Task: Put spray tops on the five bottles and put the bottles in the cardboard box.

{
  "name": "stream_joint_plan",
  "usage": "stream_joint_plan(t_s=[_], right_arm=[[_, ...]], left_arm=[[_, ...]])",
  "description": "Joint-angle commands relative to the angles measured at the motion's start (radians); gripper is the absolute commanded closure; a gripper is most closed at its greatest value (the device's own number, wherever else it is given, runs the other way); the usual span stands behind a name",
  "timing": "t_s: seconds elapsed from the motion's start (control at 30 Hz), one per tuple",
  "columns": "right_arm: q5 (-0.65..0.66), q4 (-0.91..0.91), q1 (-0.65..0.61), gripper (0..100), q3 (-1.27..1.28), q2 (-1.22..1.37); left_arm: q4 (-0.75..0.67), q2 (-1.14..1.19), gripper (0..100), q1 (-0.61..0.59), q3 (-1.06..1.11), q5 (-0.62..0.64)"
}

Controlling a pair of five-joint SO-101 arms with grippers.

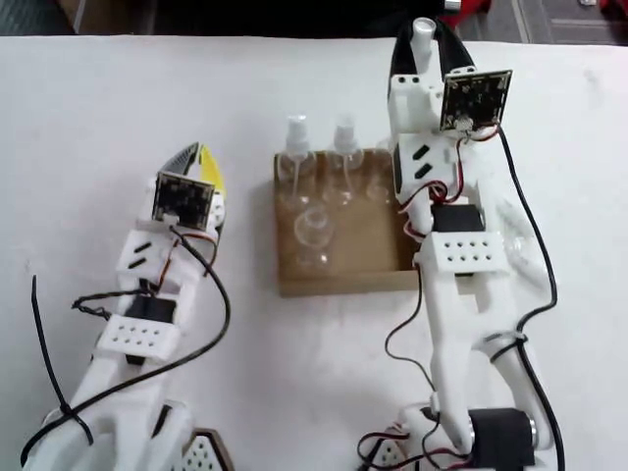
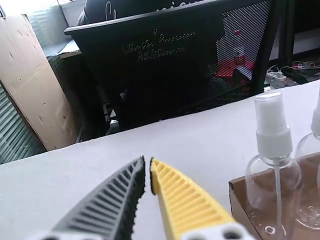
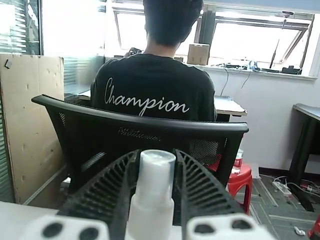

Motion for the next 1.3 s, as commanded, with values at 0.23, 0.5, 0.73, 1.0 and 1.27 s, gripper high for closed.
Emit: stream_joint_plan(t_s=[0.23,0.5,0.73,1.0,1.27], right_arm=[[0.003,-0.099,0.016,98.2,-0.052,0.13],[0.002,-0.104,0.007,98.2,0.009,0.168],[0.002,-0.331,0.027,98.2,0.15,0.17],[0.002,-0.475,0.03,98.2,0.261,0.174],[-0.058,-0.475,0.03,98.2,0.298,0.174]], left_arm=[[-0.026,-0.002,98,0.01,-0.014,-0.009],[-0.028,-0.002,98,0.01,-0.015,-0.009],[-0.028,-0.002,98,0.01,-0.015,-0.009],[-0.026,-0.002,98,0.01,-0.015,-0.009],[-0.026,-0.002,98,0.01,-0.015,-0.009]])
